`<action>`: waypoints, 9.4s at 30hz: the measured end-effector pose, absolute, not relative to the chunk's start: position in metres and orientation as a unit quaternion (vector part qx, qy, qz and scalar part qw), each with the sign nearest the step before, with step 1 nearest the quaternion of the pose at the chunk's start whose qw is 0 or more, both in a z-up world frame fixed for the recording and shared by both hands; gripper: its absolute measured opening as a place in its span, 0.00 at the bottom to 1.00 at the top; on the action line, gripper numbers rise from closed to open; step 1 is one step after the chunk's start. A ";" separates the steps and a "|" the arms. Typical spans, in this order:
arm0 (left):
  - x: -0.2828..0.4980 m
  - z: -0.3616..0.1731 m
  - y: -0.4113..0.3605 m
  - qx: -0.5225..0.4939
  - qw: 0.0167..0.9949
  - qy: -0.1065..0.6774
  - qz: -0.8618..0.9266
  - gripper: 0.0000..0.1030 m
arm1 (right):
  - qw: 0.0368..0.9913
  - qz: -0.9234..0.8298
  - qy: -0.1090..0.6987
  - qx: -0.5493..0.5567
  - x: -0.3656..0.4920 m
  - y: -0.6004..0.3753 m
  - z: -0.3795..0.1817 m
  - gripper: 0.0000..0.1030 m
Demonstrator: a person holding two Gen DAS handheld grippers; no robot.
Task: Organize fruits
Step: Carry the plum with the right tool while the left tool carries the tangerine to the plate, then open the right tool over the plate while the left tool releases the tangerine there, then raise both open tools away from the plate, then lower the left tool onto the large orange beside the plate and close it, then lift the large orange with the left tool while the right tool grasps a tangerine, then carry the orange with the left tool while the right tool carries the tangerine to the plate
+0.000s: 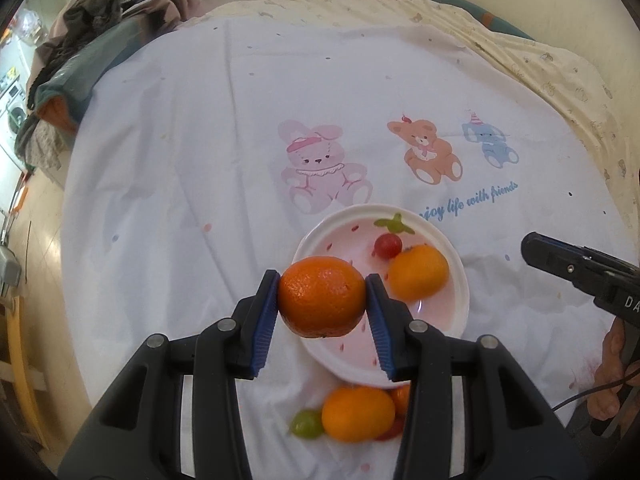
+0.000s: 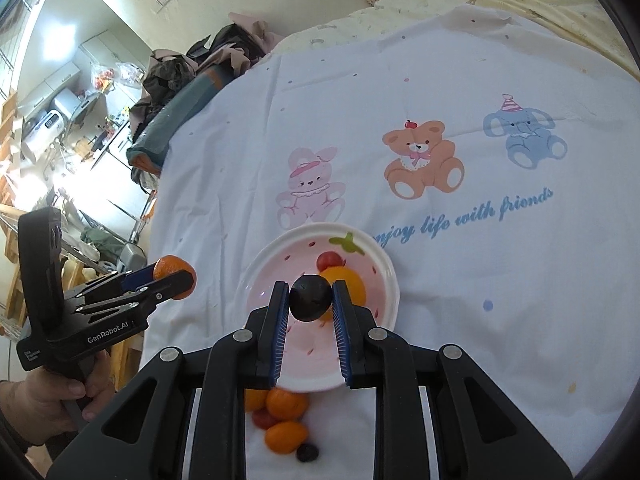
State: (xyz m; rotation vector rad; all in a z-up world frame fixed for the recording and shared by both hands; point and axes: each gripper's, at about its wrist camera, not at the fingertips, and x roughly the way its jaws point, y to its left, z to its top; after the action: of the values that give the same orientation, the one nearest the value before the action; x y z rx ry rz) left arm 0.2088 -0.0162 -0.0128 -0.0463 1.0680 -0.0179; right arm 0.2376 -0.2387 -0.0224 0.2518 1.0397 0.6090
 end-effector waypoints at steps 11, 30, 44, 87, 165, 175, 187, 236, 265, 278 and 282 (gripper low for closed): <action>0.242 -0.058 -0.013 -0.025 0.853 0.521 -0.013 0.38 | 0.803 0.275 0.516 0.121 0.291 -0.229 -0.061 0.22; 0.258 -0.103 -0.018 -0.042 0.821 0.567 -0.039 0.38 | 0.746 0.278 0.586 0.151 0.325 -0.210 -0.117 0.24; 0.258 -0.092 -0.013 -0.059 0.829 0.555 -0.031 0.73 | 0.761 0.276 0.566 0.153 0.321 -0.215 -0.101 0.68; 0.101 0.003 -0.002 -0.043 0.888 0.458 0.016 0.73 | 0.803 0.248 0.515 0.171 0.148 -0.256 -0.027 0.79; 0.097 0.001 -0.019 -0.063 0.844 0.527 -0.072 0.54 | 0.775 0.168 0.580 0.188 0.132 -0.273 -0.068 0.79; 0.074 -0.033 0.029 -0.101 0.824 0.558 -0.007 0.54 | 0.739 0.231 0.612 0.162 0.135 -0.236 -0.083 0.77; 0.079 -0.042 0.021 -0.106 0.811 0.575 -0.019 0.55 | 0.707 0.271 0.653 -0.025 0.139 -0.157 -0.130 0.70; 0.068 -0.002 0.025 -0.085 0.858 0.505 0.029 0.54 | 0.803 0.257 0.504 0.190 0.108 -0.286 -0.011 0.44; 0.205 -0.024 0.000 -0.035 0.854 0.519 -0.002 0.55 | 0.779 0.270 0.527 0.206 0.237 -0.258 -0.041 0.44; 0.269 -0.070 -0.011 -0.015 0.837 0.548 -0.010 0.55 | 0.741 0.268 0.594 0.162 0.255 -0.228 -0.096 0.44; 0.276 -0.079 -0.009 -0.023 0.833 0.553 -0.012 0.55 | 0.732 0.267 0.605 0.165 0.256 -0.226 -0.104 0.44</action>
State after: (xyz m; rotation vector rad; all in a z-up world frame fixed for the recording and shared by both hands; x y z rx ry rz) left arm 0.2762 -0.0092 -0.0791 -0.0486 1.1728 -0.0258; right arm 0.2557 -0.2262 -0.1039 0.3632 1.3302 0.5884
